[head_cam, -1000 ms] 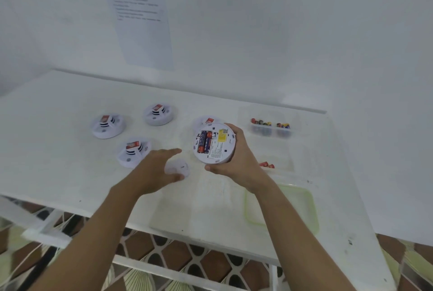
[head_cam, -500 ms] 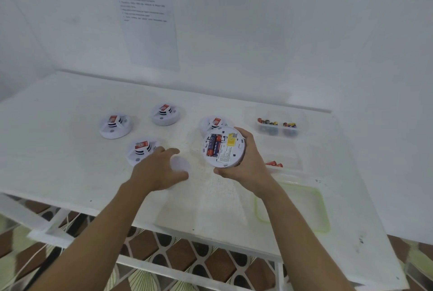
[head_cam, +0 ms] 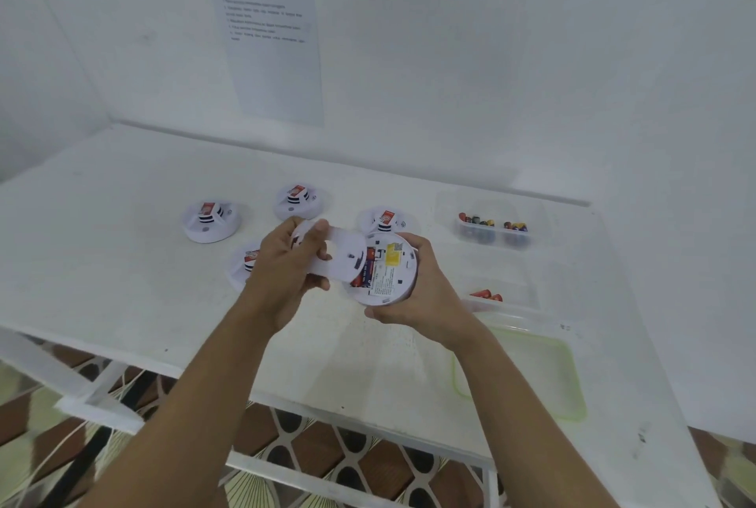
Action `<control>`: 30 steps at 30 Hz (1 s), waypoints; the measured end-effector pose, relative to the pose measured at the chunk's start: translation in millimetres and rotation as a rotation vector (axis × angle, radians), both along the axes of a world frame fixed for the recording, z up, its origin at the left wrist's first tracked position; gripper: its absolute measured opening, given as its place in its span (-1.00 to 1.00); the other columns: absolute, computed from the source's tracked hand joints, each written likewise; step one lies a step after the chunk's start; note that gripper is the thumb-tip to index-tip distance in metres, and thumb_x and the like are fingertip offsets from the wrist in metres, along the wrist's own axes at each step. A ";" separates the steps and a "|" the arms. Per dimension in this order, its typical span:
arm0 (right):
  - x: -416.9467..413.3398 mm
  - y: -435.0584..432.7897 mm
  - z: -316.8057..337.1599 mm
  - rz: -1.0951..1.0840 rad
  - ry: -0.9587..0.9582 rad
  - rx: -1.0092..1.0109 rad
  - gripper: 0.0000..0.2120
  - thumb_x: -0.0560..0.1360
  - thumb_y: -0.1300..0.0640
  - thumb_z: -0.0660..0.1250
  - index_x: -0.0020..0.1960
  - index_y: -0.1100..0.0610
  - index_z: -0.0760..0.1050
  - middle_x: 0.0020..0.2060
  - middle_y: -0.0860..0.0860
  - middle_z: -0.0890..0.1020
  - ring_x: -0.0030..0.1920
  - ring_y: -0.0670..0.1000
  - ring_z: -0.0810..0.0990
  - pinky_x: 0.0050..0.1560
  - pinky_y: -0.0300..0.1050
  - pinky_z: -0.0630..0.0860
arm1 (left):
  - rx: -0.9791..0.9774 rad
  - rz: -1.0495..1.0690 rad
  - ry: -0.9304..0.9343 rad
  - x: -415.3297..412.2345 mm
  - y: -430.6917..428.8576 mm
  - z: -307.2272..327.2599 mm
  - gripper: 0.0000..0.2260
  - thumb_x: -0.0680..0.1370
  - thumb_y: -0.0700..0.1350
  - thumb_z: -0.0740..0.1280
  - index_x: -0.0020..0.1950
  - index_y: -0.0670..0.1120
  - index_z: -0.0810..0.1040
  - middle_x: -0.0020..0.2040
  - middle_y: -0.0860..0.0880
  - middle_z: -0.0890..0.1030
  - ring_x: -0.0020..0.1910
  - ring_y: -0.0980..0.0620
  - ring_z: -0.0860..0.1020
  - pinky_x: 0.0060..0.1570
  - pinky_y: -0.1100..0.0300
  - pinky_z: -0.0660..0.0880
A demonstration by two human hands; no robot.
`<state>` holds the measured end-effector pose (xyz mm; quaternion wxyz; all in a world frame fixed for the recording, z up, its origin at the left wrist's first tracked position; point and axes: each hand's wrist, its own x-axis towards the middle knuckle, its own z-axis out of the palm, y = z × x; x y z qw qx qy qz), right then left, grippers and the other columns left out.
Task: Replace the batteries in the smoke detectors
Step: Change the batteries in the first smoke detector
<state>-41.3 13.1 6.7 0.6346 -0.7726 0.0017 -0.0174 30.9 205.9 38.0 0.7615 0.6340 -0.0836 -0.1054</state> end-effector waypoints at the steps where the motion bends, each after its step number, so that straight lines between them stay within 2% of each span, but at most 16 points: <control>1: 0.4 0.7 0.5 0.007 0.005 -0.005 -0.07 0.27 0.41 0.61 0.43 -0.01 0.18 0.26 -0.07 0.48 0.24 -0.08 0.54 0.05 0.02 0.67 | 0.006 0.044 -0.019 -0.1 -2.9 -0.6 -0.82 0.62 -0.06 0.29 0.08 -0.17 0.51 -0.31 -0.03 0.51 -0.34 0.09 0.49 -0.47 0.21 0.42; 4: 1.7 1.3 0.7 0.019 0.021 -0.014 -0.07 0.26 0.40 0.62 0.42 -0.03 0.18 0.24 -0.07 0.49 0.23 -0.07 0.54 0.07 0.05 0.67 | 0.124 0.161 -0.087 1.6 -11.8 -9.8 -0.86 0.64 -0.05 0.27 -0.06 -0.08 0.51 -0.30 0.04 0.53 -0.32 0.15 0.47 -0.31 0.22 0.40; 6: 2.2 1.2 0.6 0.031 0.030 -0.011 -0.07 0.26 0.39 0.62 0.42 -0.03 0.19 0.24 -0.07 0.50 0.24 -0.04 0.55 0.07 0.08 0.67 | 0.153 0.199 -0.057 2.5 -16.5 -17.3 -0.87 0.62 -0.04 0.30 -0.11 -0.02 0.53 -0.24 0.08 0.58 -0.22 0.13 0.52 -0.18 0.18 0.44; 8: 2.6 0.6 0.7 0.042 0.035 0.014 -0.07 0.26 0.41 0.61 0.42 -0.02 0.20 0.24 -0.05 0.51 0.25 -0.03 0.56 0.06 0.09 0.67 | 0.194 0.216 -0.054 0.5 -19.5 -23.9 -0.92 0.57 -0.01 0.37 -0.06 -0.01 0.57 -0.16 0.08 0.64 -0.12 0.05 0.59 -0.15 0.17 0.49; 9: 2.9 0.2 0.8 0.045 0.038 0.028 -0.08 0.26 0.42 0.61 0.42 -0.02 0.20 0.25 -0.05 0.51 0.25 -0.03 0.56 0.04 0.08 0.67 | 0.257 0.238 -0.090 -1.6 -20.5 -26.7 -0.87 0.55 0.01 0.40 0.02 -0.01 0.57 -0.11 0.09 0.64 -0.09 0.04 0.61 -0.15 0.19 0.50; 12: 3.6 -0.8 1.5 0.059 0.058 0.046 -0.09 0.27 0.43 0.60 0.42 -0.03 0.22 0.25 -0.05 0.51 0.25 -0.04 0.56 0.01 0.04 0.67 | 0.435 0.282 -0.294 -6.9 -22.3 -33.8 -0.66 0.54 -0.01 0.41 0.29 0.12 0.44 0.08 0.13 0.54 -0.03 0.09 0.55 -0.10 0.24 0.51; 14: 3.9 -2.4 -0.4 0.070 0.074 0.044 -0.10 0.27 0.42 0.60 0.41 -0.04 0.22 0.25 -0.05 0.51 0.25 -0.04 0.55 0.02 0.03 0.67 | 0.527 0.263 -0.507 -6.9 -22.8 -38.3 -0.71 0.58 -0.09 0.35 0.26 0.17 0.48 0.18 0.05 0.50 0.06 0.10 0.48 -0.05 0.35 0.45; 16: 3.5 -3.2 -2.0 0.082 0.087 0.038 -0.09 0.28 0.41 0.60 0.43 -0.03 0.20 0.24 -0.05 0.50 0.24 -0.04 0.55 0.03 -0.01 0.66 | 0.647 0.227 -0.671 -4.6 -21.0 -42.8 -0.77 0.57 -0.11 0.29 0.17 0.12 0.61 0.25 0.00 0.49 0.11 0.06 0.42 -0.06 0.41 0.36; 19: 3.3 -5.2 -4.8 0.085 0.091 0.037 -0.09 0.28 0.38 0.61 0.43 -0.02 0.19 0.26 -0.04 0.50 0.27 0.01 0.54 0.09 0.07 0.65 | 0.728 0.119 -0.736 -4.4 -13.9 -44.8 -0.70 0.55 0.05 0.21 0.19 0.08 0.64 0.24 0.12 0.45 0.07 0.05 0.39 0.01 0.20 0.38; 21: 3.6 -7.5 -5.1 0.074 0.092 0.038 -0.09 0.26 0.35 0.62 0.42 -0.03 0.20 0.25 -0.04 0.51 0.27 0.03 0.54 0.10 0.11 0.65 | 0.788 0.047 -0.812 -5.5 -10.7 -46.2 -0.63 0.57 0.12 0.17 0.28 0.07 0.60 0.26 0.09 0.45 0.06 0.06 0.38 0.06 0.12 0.36; 24: 3.5 -9.4 -4.4 0.086 0.104 0.041 -0.08 0.25 0.36 0.63 0.42 -0.03 0.21 0.24 -0.04 0.51 0.26 -0.01 0.55 0.07 0.04 0.66 | 0.785 0.016 -0.811 -5.0 -11.3 -48.4 -0.63 0.60 0.08 0.15 0.34 0.04 0.53 0.26 0.03 0.44 0.12 0.12 0.35 0.08 0.20 0.34; 28: 1.7 -10.3 -4.9 0.114 0.108 0.036 -0.13 0.28 0.43 0.60 0.39 -0.01 0.23 0.22 -0.07 0.51 0.20 -0.11 0.57 0.04 -0.09 0.64 | 0.725 0.018 -0.834 -3.9 -12.5 -48.7 -0.75 0.59 -0.13 0.19 0.20 0.00 0.58 0.26 0.02 0.49 0.24 0.05 0.40 0.10 0.28 0.40; 30: 1.3 -11.8 -5.7 0.111 0.113 0.054 -0.14 0.29 0.45 0.59 0.40 0.01 0.24 0.22 -0.06 0.51 0.19 -0.12 0.58 0.01 -0.11 0.63 | 0.721 -0.024 -0.845 -2.8 -9.6 -46.6 -0.73 0.59 -0.04 0.18 0.17 0.00 0.63 0.21 0.10 0.52 0.23 0.07 0.43 0.14 0.30 0.39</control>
